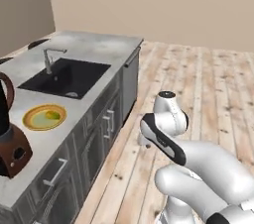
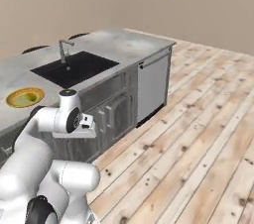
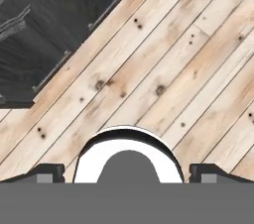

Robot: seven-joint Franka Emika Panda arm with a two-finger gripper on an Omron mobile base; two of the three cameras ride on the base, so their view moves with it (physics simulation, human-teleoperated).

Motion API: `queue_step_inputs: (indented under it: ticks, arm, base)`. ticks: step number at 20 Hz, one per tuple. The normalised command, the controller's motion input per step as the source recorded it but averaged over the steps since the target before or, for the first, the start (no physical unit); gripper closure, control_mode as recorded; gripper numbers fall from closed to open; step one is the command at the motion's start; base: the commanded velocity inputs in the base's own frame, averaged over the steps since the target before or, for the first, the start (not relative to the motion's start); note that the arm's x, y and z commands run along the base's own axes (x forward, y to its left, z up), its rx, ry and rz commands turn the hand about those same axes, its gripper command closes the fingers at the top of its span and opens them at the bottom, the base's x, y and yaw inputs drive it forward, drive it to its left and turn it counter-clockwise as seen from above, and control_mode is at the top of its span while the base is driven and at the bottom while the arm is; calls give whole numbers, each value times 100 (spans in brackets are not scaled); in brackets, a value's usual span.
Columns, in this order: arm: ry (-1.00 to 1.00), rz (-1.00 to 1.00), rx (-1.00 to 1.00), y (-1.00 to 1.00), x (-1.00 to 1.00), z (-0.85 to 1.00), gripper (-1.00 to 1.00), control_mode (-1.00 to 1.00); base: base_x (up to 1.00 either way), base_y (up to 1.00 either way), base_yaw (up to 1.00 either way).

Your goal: Pick the mango and kiwi from the fridge and place them on the plate next to the blender to make a fruit smoothie.

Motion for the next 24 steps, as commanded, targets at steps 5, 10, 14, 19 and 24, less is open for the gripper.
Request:
queue_step_inputs:
  ticks: [5, 10, 14, 19, 24]
  arm:
    - [0, 0, 0, 0, 0, 0, -100, 100]
    - [0, 0, 0, 0, 0, 0, -100, 100]
    - [0, 0, 0, 0, 0, 0, -100, 100]
    - [0, 0, 0, 0, 0, 0, -100, 100]
    - [0, 0, 0, 0, 0, 0, -100, 100]
  base:
    - [-54, 9, -89]
    - [-54, 6, -91]
    - [-56, 0, -90]
    - [-57, 0, -87]
    - [-72, 0, -79]
